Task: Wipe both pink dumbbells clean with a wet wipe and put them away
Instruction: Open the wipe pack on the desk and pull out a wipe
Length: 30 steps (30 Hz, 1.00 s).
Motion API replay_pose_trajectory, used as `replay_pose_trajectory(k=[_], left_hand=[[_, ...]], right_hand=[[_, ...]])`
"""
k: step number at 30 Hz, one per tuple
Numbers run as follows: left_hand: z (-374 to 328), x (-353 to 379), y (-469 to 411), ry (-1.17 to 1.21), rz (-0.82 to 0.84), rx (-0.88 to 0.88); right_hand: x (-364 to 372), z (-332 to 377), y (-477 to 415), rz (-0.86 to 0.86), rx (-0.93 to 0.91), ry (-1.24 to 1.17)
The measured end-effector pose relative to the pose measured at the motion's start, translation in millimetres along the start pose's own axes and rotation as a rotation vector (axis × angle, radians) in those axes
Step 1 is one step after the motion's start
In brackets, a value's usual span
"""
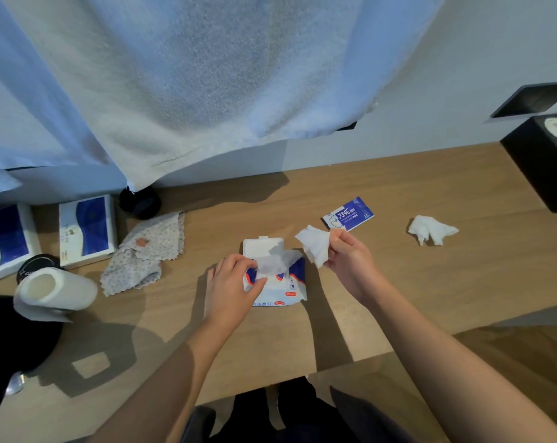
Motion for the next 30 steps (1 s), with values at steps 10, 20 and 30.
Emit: replay_pose_trajectory(k=[10,20,30], left_hand=[[-17.1,14.9,-3.2,-0.088,0.130,0.026],[-69.8,-32.0,-1.8,0.264,0.181,0.228],[-70.3,-32.2,4.9,0.089,0.181,0.332]], right_hand=[[1.2,-10.0,0.3,-0.020,0.088,-0.158],[21.8,-21.7,7.3,0.148,0.277,0.083],[28.0,-25.5,12.2,0.152,0.320,0.142]])
Point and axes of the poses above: each hand's wrist, its own y-axis away from the middle knuckle, its own x-axis out of the palm, z = x × y, the point moved 5 cm from there along -y, towards the middle knuckle, and after that the axes turned 9 degrees about z, right-handed, at the moved point
